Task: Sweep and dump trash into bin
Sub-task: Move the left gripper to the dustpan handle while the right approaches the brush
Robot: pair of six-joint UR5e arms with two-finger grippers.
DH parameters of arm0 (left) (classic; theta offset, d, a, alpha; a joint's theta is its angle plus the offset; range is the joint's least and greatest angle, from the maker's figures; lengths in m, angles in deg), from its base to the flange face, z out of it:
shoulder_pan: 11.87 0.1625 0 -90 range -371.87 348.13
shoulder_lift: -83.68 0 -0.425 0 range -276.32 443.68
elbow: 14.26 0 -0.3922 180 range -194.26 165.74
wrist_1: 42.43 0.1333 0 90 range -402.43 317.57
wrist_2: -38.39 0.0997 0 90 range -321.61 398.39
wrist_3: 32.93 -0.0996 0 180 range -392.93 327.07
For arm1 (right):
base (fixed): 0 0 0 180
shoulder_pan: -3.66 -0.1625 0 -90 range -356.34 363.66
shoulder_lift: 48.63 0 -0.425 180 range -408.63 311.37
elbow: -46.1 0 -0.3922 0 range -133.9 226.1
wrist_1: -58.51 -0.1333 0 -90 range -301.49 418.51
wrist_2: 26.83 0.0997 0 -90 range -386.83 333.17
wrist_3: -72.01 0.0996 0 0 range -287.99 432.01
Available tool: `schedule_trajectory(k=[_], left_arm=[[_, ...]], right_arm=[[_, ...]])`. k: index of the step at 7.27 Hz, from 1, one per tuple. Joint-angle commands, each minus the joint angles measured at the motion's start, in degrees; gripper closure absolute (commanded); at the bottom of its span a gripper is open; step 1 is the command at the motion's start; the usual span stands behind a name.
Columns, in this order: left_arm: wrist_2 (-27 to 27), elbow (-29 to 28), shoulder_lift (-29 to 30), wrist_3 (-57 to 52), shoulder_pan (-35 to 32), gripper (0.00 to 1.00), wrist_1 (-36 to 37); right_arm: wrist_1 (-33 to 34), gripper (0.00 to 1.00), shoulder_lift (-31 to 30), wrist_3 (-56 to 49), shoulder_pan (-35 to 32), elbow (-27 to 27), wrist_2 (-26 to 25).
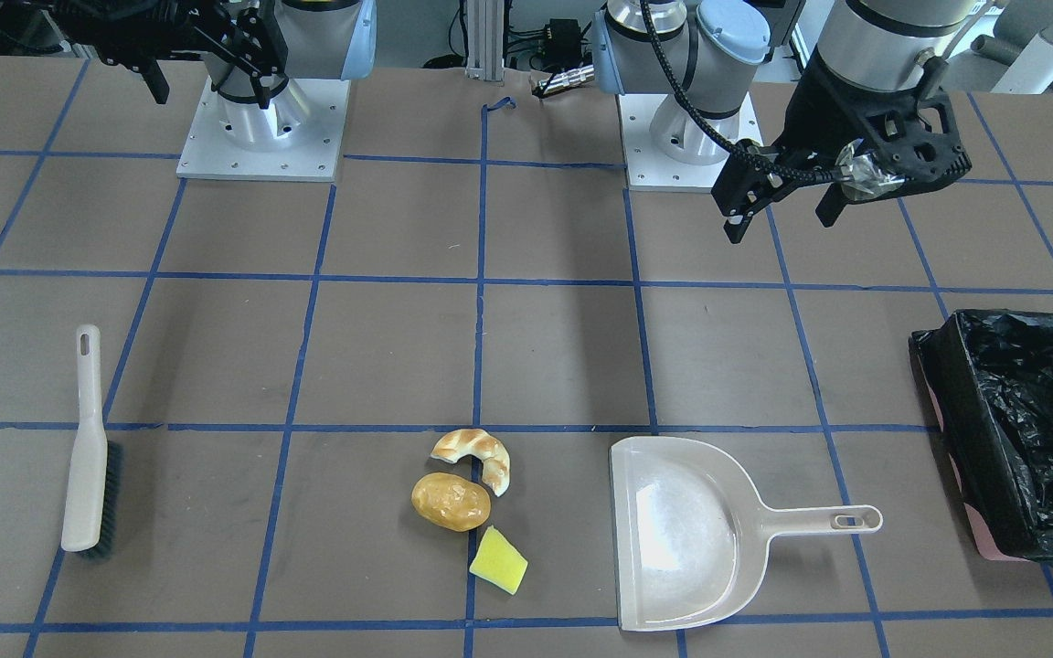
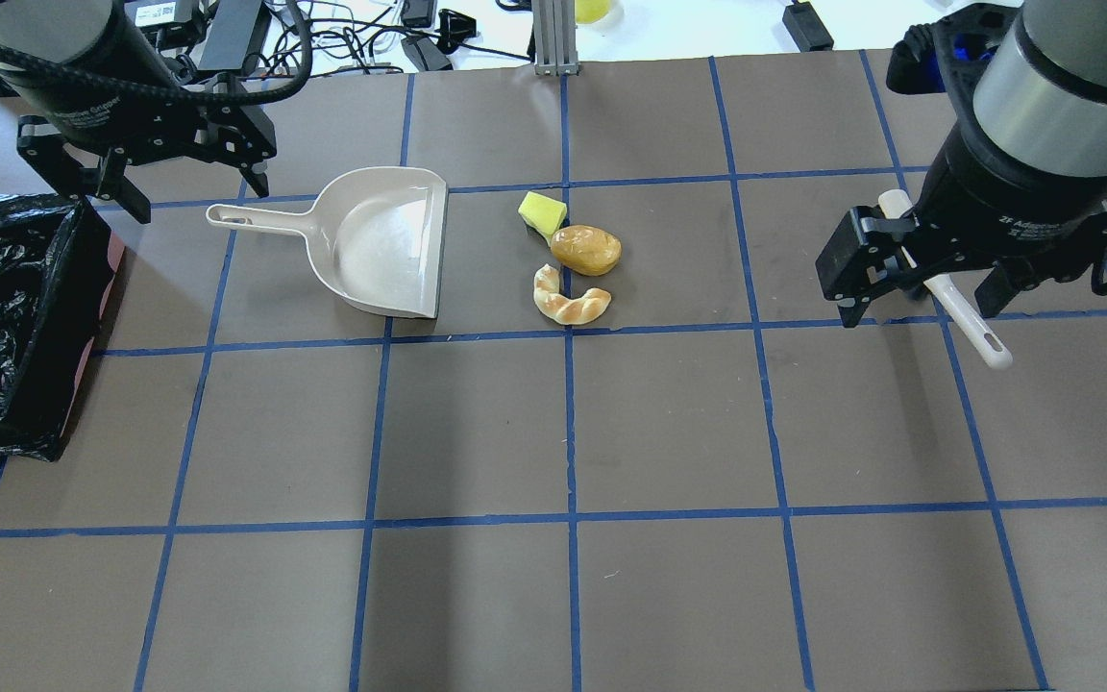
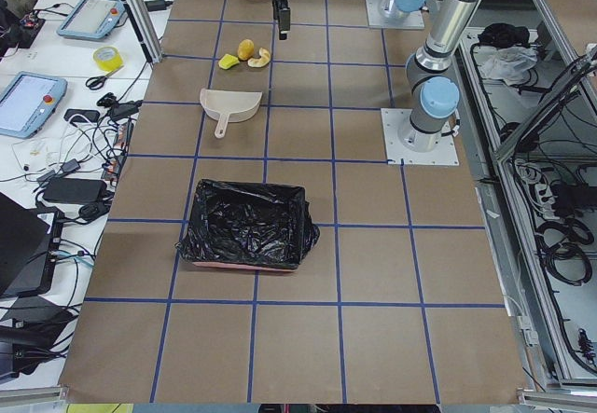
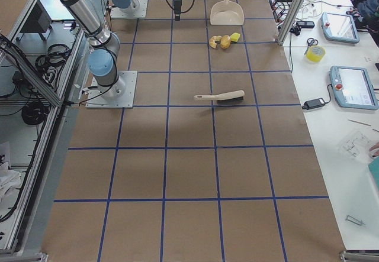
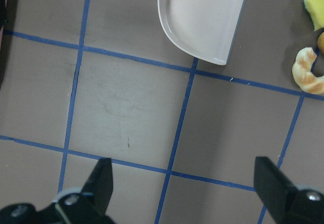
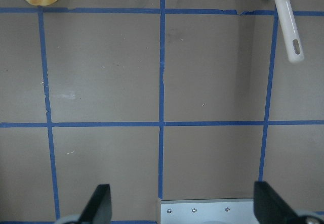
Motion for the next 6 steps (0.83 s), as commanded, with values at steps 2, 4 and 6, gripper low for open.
schedule_trajectory(k=[2,4,6], left_arm=[[0.1,2.5,-1.4,-0.1,0.0,0.00,0.7],[0.2,2.7,0.2,-8.6,0.7,0.00,1.4],[0.6,2.7,2.5,-22.6,4.6,0.00,5.8]], right_arm=[[0.1,0.00,0.3,-0.6,0.0,0.0,-0.2],[0.4,0.00,0.1,-0.6,0.0,0.1,-0.2],[0.8,0.00,1.4,-0.4,0.3,0.0,-0.2]])
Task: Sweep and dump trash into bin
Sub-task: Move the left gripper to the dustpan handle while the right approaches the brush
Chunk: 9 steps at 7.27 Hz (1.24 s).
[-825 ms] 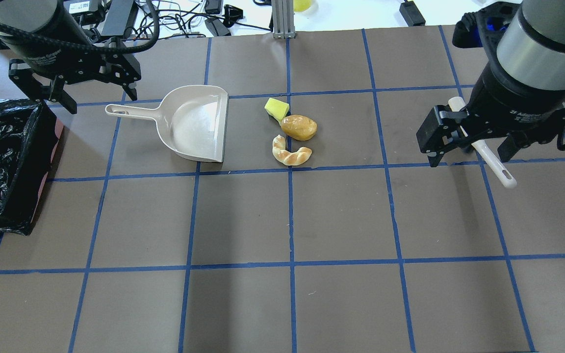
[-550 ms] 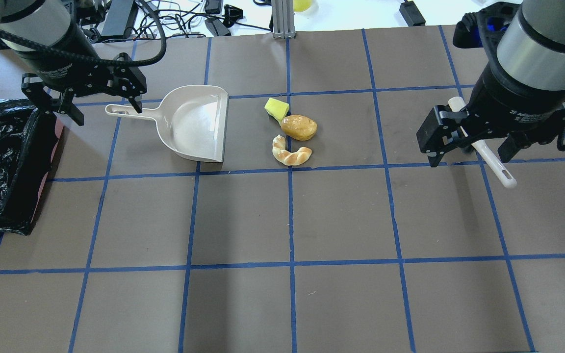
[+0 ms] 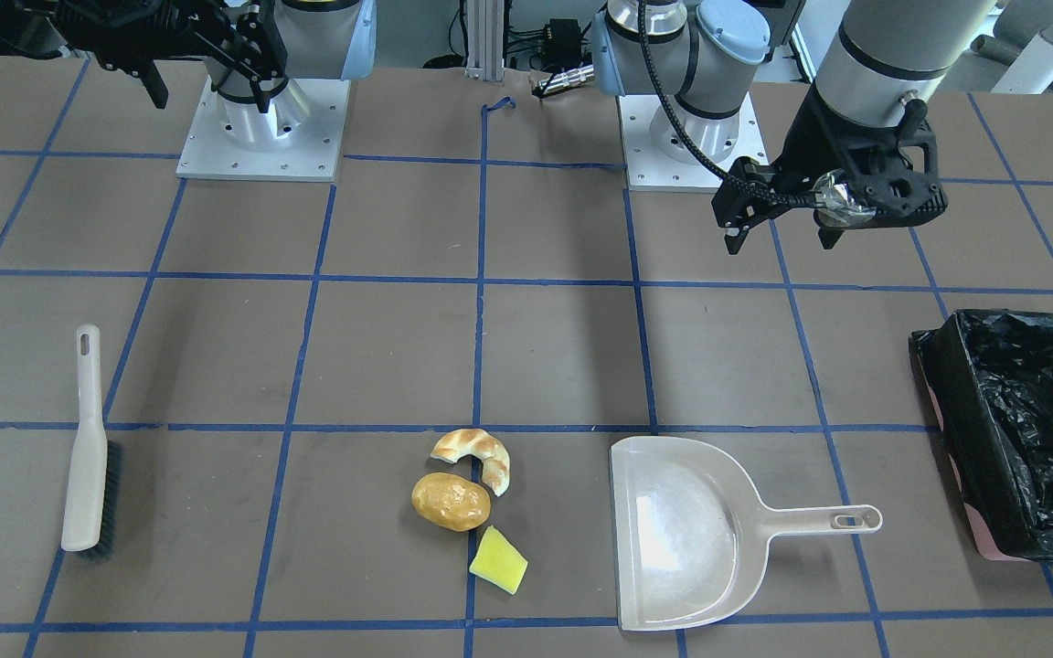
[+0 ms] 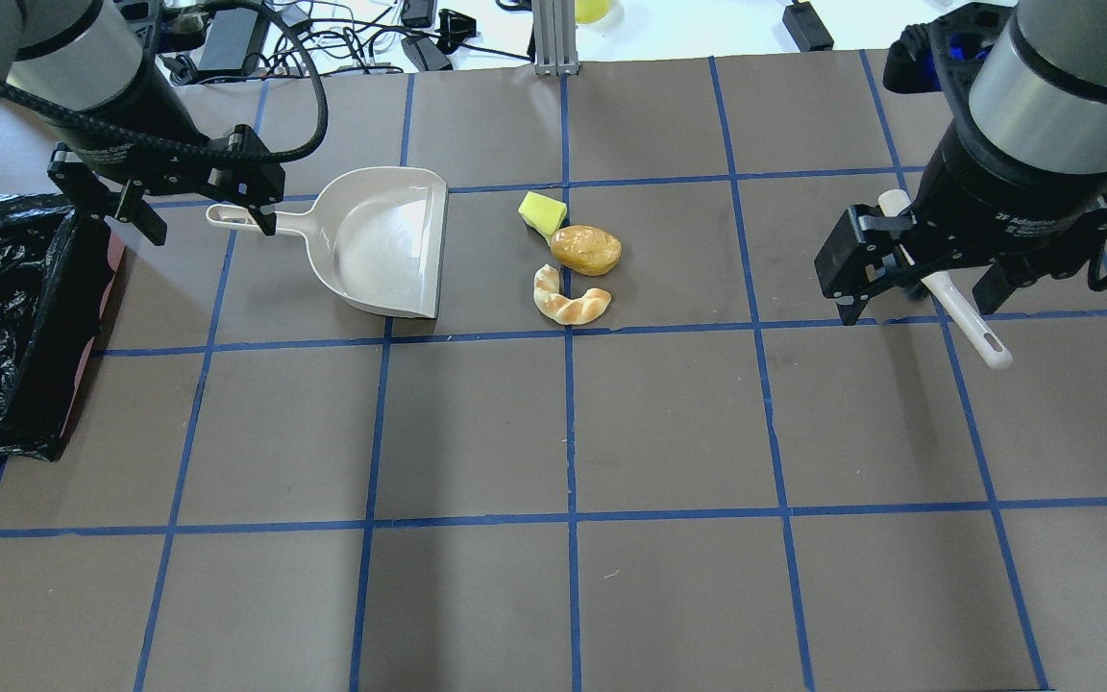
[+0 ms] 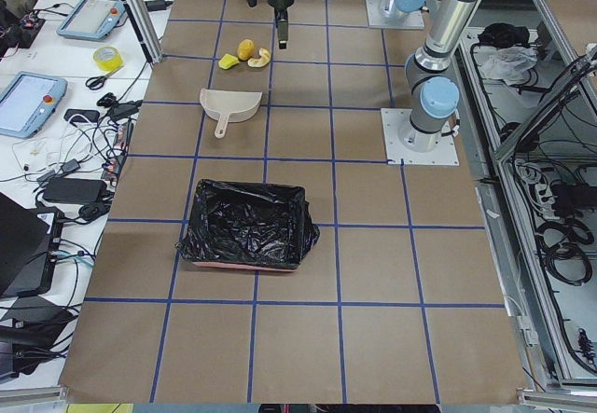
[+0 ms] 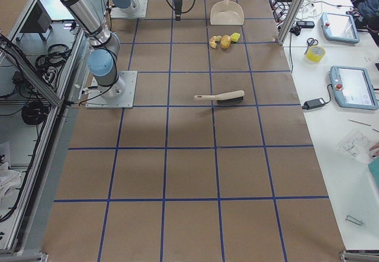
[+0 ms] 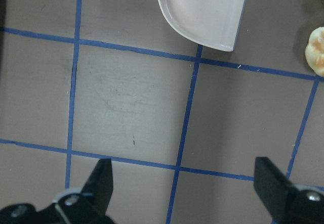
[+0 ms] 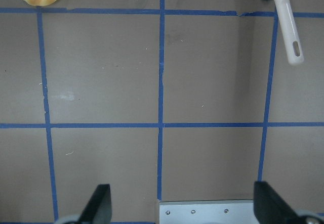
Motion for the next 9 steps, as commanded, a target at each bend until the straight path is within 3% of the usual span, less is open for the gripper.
schedule_trajectory(k=[1,3,4,6,7,8,9], left_arm=[[0.1,0.2,3.6,-17.4,5.6,0.00,3.5],[0.2,0.3,9.8,-28.1,7.5,0.00,12.4],[0.6,-0.1,13.2,-35.2,8.2,0.00,20.1],[0.4,-0.4,18.8,-36.3,8.1,0.00,28.7],[0.4,0.2,20.9,-33.6,7.6,0.00,34.4],[-0.5,-0.4,21.8,-35.6,7.6,0.00,37.8],[-2.0,-0.4,22.1,-39.7,7.6,0.00,35.7]], right_arm=[[0.4,0.00,0.9,0.4,0.8,0.0,-0.2],[0.7,0.00,4.6,-4.4,8.2,-0.4,-0.2],[2.9,0.00,5.7,-13.1,11.7,-0.5,-2.8],[12.9,0.00,8.4,-20.9,12.6,-2.4,-4.3],[16.7,0.00,10.3,-23.7,13.4,-3.9,-8.5],[20.4,0.00,11.0,-29.4,15.1,-5.1,-9.6],[21.6,0.00,11.7,-32.4,17.5,-6.3,-8.8]])
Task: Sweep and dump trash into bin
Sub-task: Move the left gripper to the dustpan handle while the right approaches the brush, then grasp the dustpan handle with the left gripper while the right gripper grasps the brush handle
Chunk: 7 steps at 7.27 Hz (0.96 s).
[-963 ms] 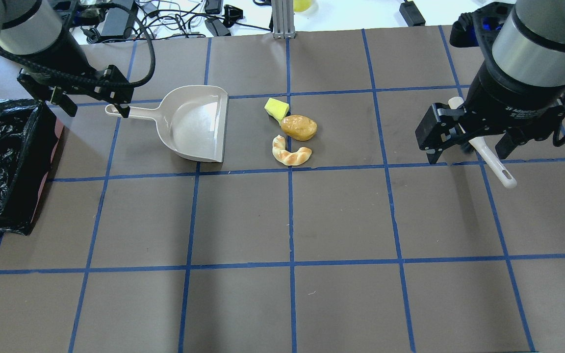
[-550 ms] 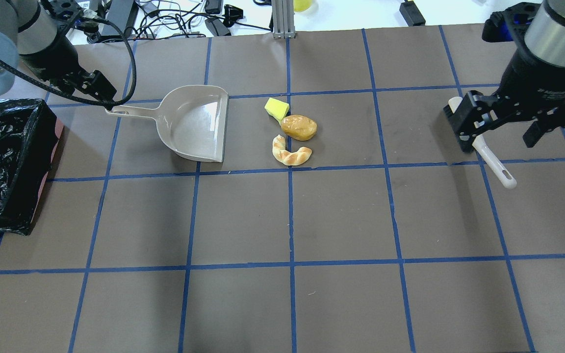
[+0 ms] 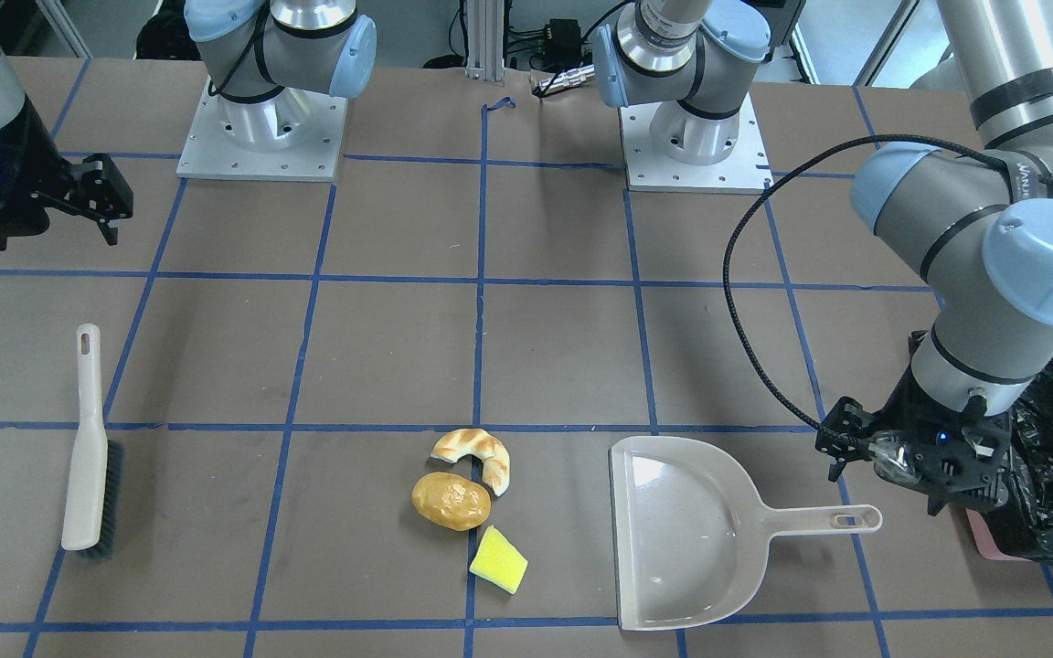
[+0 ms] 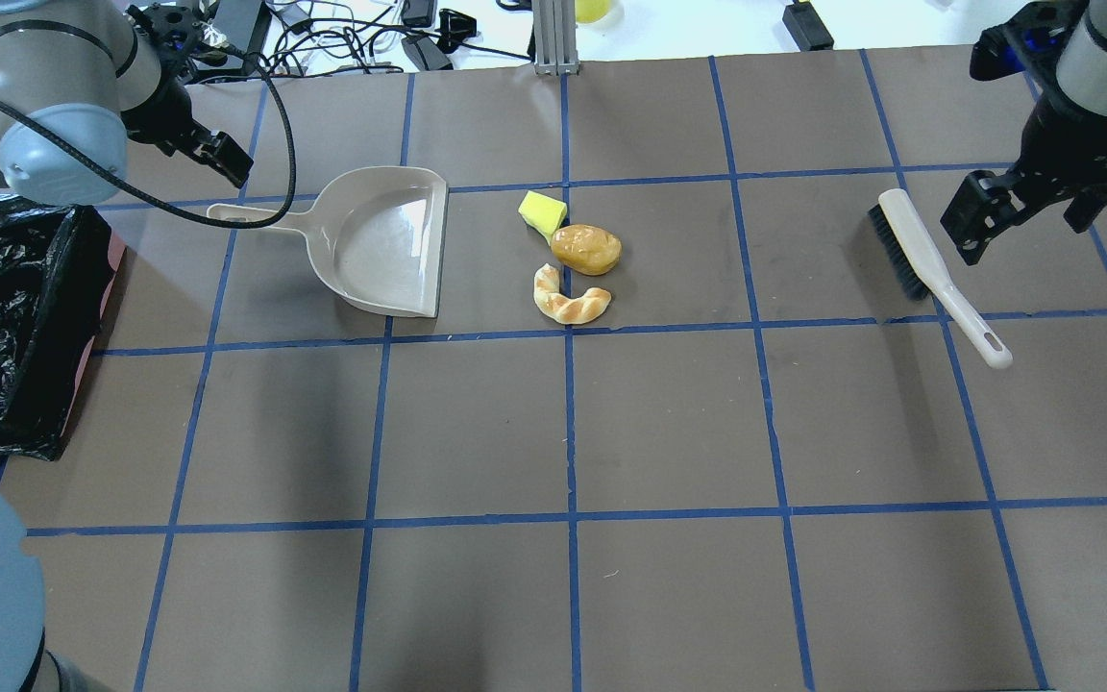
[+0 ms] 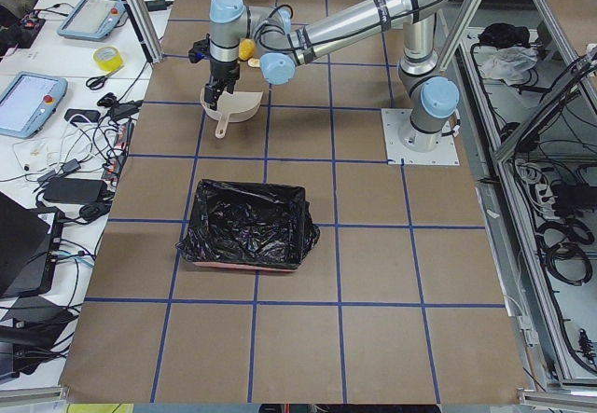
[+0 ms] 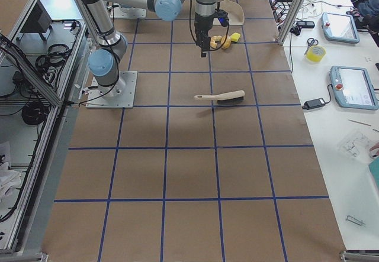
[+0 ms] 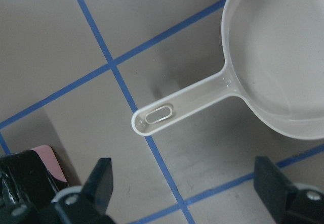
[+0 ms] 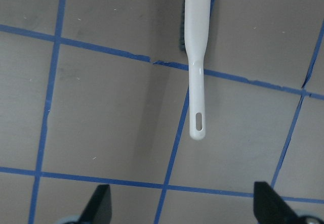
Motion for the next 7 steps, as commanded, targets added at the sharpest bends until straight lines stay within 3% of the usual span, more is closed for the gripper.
schedule_trajectory(k=[1,4,6,7], left_arm=[[-1.5,0.5,0.8,-17.1,-0.8,0.00,0.3],[3.4,0.4,2.0,-33.1,0.3,0.00,-1.9],[3.0,-1.9,4.8,-48.1,1.0,0.00,-2.0],[1.7,-3.3,5.4,-49.9,1.0,0.00,-6.1]], right_arm=[[5.3,0.00,3.7,-7.4,5.1,-2.6,0.7],[9.3,0.00,11.5,-13.1,8.9,-4.4,5.2],[12.6,0.00,15.4,-15.3,9.0,-4.5,5.2],[14.0,0.00,17.1,-16.0,9.0,-4.5,5.1]])
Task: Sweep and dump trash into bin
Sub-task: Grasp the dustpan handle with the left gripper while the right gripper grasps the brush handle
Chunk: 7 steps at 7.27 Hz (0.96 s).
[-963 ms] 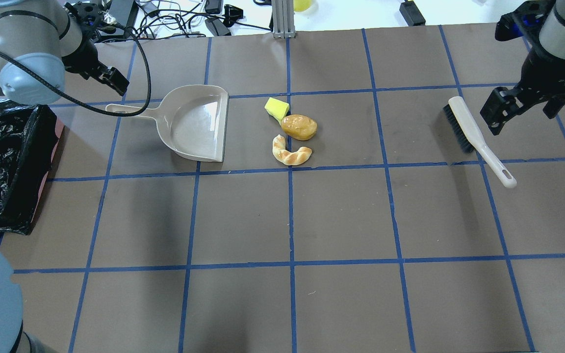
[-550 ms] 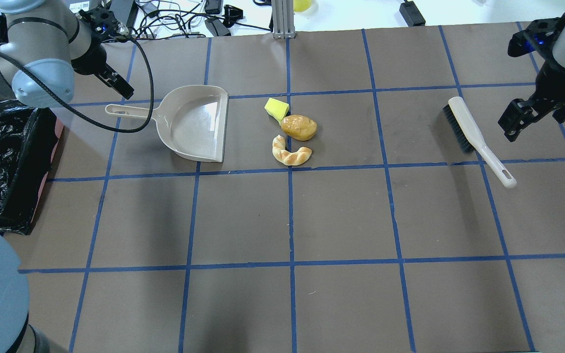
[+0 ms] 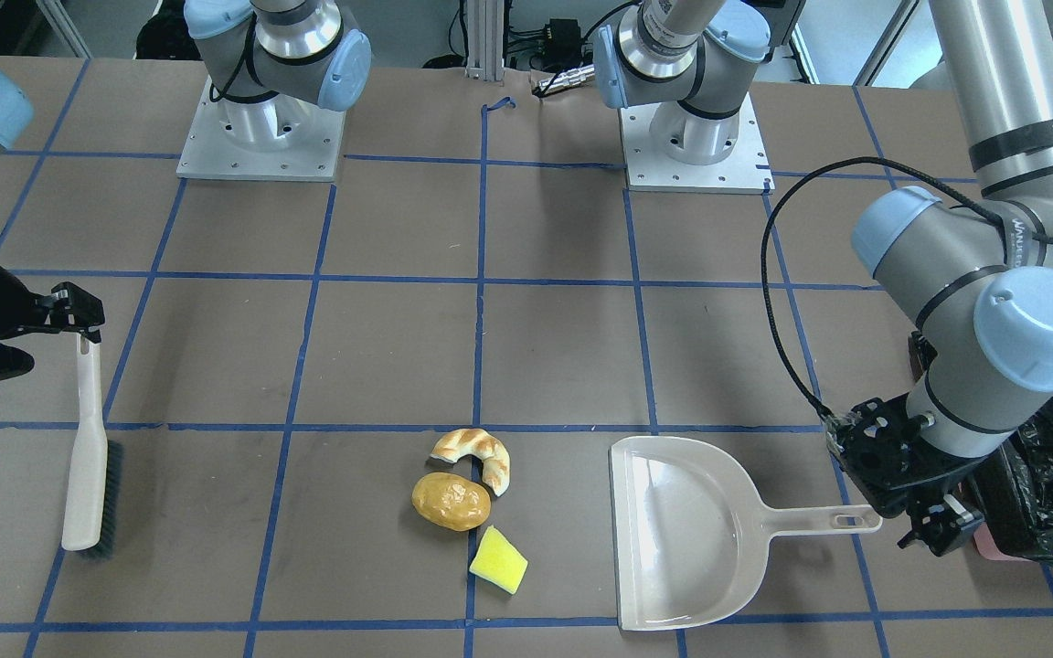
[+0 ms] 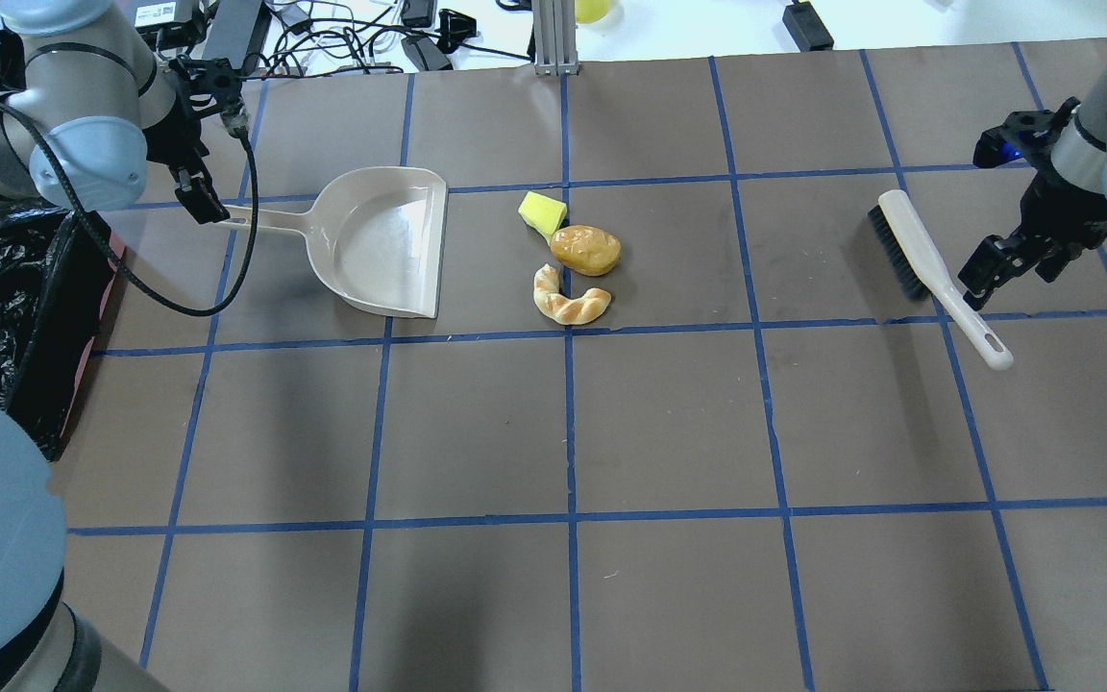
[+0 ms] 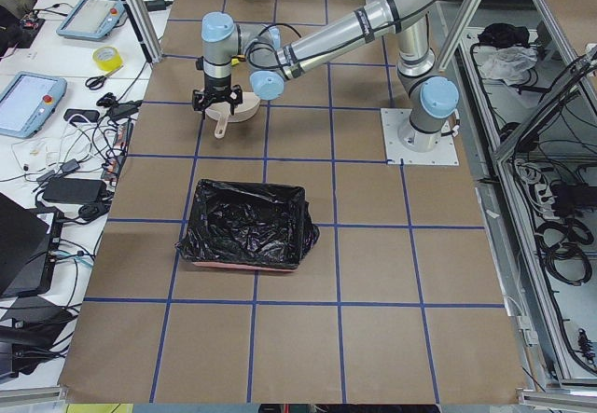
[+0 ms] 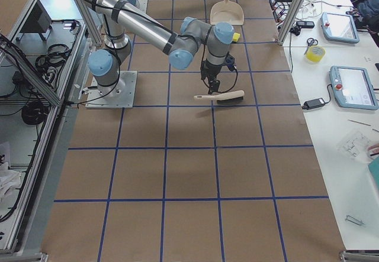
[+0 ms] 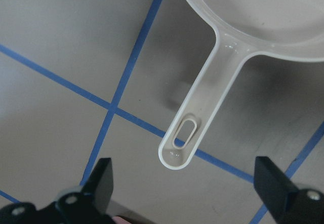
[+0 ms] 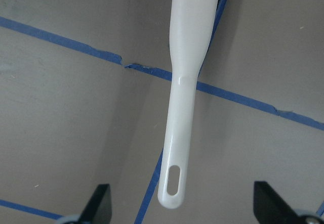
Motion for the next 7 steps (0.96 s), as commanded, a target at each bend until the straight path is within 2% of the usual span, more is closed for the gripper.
schedule_trajectory(k=[1,3,4,7], left_arm=[[-1.3,-3.7,2.3,-13.1,0.1,0.00,-5.9],[-1.2,-4.2,4.8,-19.0,0.0,0.00,-7.5],[-0.6,-4.4,5.5,-19.6,0.0,0.00,-10.0],[-0.1,-4.6,5.8,-18.0,-0.1,0.00,-9.9]], right_arm=[[1.9,0.00,3.6,-2.1,0.1,-0.1,-0.4],[2.0,0.00,5.7,-2.6,0.1,-0.8,-1.0],[1.9,0.00,6.0,-2.4,0.1,-1.6,-1.1],[1.9,0.00,6.1,-2.3,0.1,-2.9,-1.1]])
